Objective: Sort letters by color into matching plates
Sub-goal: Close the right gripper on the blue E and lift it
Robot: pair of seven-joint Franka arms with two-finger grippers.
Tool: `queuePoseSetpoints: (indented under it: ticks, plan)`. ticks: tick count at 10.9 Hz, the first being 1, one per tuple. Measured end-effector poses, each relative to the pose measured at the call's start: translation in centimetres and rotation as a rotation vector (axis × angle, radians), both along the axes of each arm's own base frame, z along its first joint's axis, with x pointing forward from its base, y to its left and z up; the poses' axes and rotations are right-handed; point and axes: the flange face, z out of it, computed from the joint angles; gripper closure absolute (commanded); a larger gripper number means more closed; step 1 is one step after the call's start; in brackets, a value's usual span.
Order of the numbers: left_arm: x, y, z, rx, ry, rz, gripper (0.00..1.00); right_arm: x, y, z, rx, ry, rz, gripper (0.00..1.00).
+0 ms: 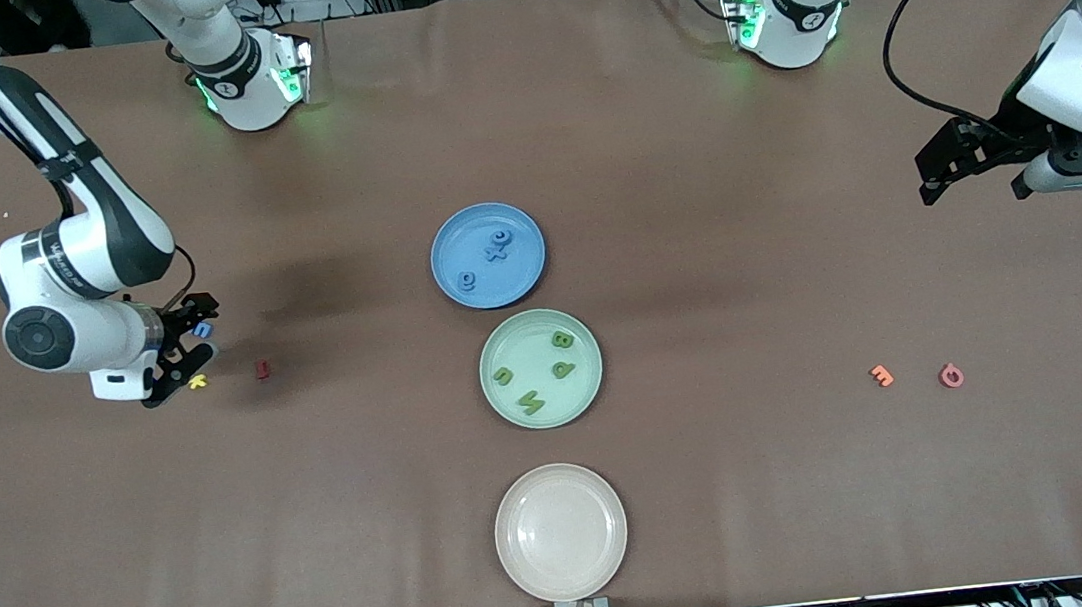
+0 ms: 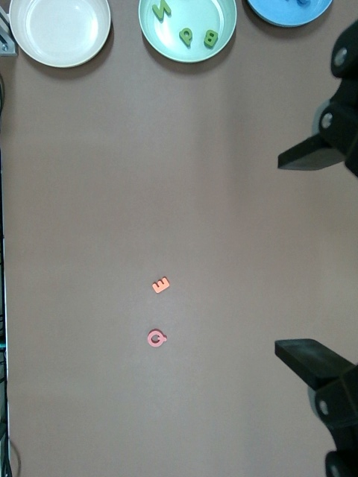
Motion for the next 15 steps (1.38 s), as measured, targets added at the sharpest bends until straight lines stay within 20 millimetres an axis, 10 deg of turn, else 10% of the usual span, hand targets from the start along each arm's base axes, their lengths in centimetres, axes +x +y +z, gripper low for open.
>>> queuePoseSetpoints:
  ticks: [15]
  plan:
    - [0.0,0.0,-0.2,0.001,0.004,-0.005,0.0,-3.5,-1.5,-6.3,-0.05,-0.067,0.199,0.4]
